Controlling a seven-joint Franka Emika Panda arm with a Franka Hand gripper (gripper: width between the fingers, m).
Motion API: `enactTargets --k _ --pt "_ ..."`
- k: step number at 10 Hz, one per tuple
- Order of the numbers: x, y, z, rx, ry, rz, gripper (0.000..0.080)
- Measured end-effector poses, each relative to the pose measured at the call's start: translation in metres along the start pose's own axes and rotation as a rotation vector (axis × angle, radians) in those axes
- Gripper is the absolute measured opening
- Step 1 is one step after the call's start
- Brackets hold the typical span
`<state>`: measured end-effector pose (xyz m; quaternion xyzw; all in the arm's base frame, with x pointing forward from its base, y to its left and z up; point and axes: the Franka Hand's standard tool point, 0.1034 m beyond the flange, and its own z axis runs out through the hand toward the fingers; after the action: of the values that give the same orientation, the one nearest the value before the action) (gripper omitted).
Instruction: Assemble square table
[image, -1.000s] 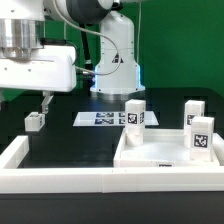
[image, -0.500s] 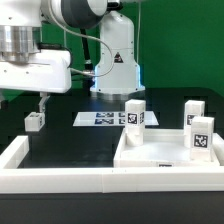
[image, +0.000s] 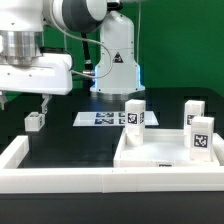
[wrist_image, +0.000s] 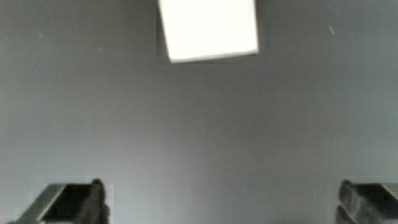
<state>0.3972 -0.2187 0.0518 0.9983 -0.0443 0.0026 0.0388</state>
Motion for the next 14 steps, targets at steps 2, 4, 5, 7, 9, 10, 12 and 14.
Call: enactTargets --k 2,4,5,7,9,10,12,14 --pt "-0.018 -0.003 -0.002 0.006 0.001 -0.086 0.0648" --pt "-0.026 -0.002 0.001 0.010 -0.008 -0.113 0.0648" --pt "-0.027 -0.002 0.002 0.010 -0.009 -0.113 0.0648" --pt "-0.027 -0.006 0.003 0.021 -0.024 -0.113 0.0648" --pt "-0.028 -0.008 0.007 0.034 -0.053 -0.077 0.0648" --pt "-0.027 -0.012 0.010 0.070 -0.120 -0.065 0.0648" --pt "-0.021 -0.009 0.016 0.096 -0.213 -0.060 0.0648" --pt "-0.016 0.001 0.021 0.090 -0.328 -0.084 0.0648"
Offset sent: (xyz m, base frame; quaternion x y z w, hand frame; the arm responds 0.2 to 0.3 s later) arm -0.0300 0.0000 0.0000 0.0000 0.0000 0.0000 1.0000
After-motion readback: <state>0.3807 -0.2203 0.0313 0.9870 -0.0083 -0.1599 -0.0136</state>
